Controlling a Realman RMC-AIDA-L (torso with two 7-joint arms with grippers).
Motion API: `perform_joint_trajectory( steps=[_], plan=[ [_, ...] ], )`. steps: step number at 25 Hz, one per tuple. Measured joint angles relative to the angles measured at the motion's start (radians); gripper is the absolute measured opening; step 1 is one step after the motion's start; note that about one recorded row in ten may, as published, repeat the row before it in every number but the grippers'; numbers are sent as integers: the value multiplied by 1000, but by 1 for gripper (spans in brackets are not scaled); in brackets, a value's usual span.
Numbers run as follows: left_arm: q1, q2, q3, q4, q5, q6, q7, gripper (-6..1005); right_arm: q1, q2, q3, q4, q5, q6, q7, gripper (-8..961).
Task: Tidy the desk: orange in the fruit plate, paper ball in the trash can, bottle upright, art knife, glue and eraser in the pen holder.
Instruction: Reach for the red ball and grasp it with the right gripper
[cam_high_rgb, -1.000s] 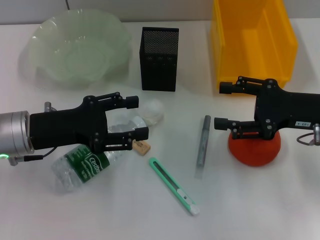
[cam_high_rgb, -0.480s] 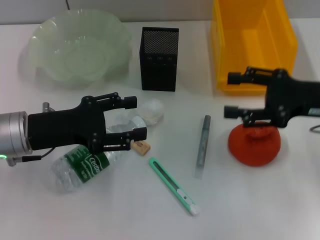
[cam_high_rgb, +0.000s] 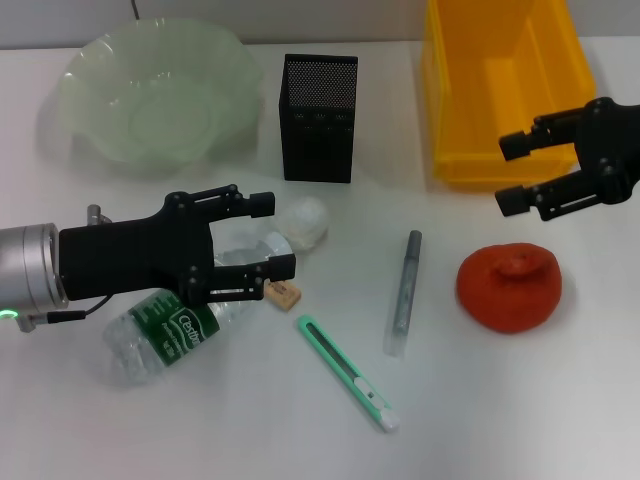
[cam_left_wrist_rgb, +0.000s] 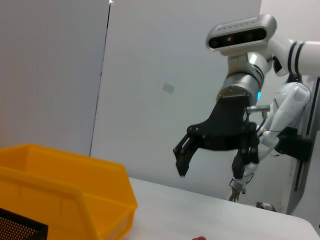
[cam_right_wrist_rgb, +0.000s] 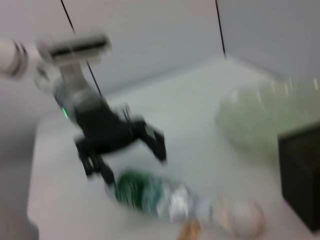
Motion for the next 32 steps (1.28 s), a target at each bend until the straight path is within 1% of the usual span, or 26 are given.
perform_joint_trajectory(
  steps=[1,4,5,6,8,10,12,16,19,20,21,23,27,32],
  plan=[
    [0,-1,-1,0,0,-1,2,770,0,0,0,0,0,0,0,824],
    [0,-1,-5,0,0,-2,3,768,46,-5,-27,-4,-115,-5,12,822],
    [0,-1,-6,0,0,-2,2,767,67,-6,-58,-6,-178,-1,17,821],
    [0,-1,-7,0,0,-2,2,766,67,-6,-58,-6,-178,-1,17,819],
    [0,-1,-9,0,0,-2,0,764,87,-1,-116,-12,-248,31,27,816],
    [0,-1,-9,0,0,-3,0,763,88,1,-136,-12,-259,45,28,813],
    [0,-1,-9,0,0,-3,0,761,90,6,-197,-12,-279,96,29,810],
    [1,-1,-10,0,-9,-6,-6,758,90,11,-236,-3,-287,134,29,804],
    [1,-1,-10,0,-11,-8,-17,755,88,27,-279,6,-289,168,21,800],
    [2,-1,-10,0,-11,-9,-19,754,84,38,-314,7,-292,195,21,798],
    [2,-1,-10,0,-11,-10,-20,753,84,38,-314,7,-292,195,21,797],
    [2,-1,-10,0,-11,-11,-21,752,81,53,-340,7,-307,219,21,794],
    [2,0,-10,0,-11,-14,-21,748,80,81,-353,7,-351,250,21,788],
    [6,0,-10,0,-11,-17,-22,744,81,94,-370,6,-362,261,21,780]
  ],
)
